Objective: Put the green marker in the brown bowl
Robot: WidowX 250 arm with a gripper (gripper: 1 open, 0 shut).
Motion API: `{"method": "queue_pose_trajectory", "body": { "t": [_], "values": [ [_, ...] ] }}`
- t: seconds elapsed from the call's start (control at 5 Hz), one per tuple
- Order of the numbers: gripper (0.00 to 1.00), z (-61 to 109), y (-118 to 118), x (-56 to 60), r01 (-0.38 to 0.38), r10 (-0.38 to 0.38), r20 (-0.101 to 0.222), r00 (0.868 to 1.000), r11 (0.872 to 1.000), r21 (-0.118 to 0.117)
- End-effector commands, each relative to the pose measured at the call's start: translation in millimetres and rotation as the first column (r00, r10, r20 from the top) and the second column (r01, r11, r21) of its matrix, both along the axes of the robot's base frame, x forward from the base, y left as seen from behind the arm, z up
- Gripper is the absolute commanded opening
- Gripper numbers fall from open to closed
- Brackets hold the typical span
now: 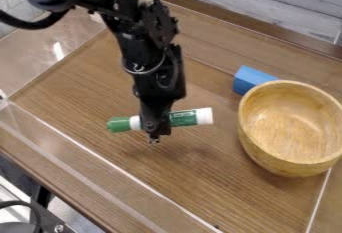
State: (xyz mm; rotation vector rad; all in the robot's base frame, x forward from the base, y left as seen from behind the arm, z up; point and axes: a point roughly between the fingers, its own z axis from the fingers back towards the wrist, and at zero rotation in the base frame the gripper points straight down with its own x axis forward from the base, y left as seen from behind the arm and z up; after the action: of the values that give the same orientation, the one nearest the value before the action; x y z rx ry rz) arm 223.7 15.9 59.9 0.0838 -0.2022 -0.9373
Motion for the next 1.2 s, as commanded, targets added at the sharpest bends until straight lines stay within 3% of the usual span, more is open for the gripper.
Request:
{"method": "queue_pose_trajectory", "body": {
  "t": [0.0, 1.0],
  "values": [
    [0.00, 13.0, 5.9, 16.3, -0.021, 0.020, 0.061, 0.998, 1.000, 0.004],
    [0.00, 4.8, 16.6, 31.0, -0.036, 0.034, 0.083, 0.996, 0.999, 0.016]
  ]
}}
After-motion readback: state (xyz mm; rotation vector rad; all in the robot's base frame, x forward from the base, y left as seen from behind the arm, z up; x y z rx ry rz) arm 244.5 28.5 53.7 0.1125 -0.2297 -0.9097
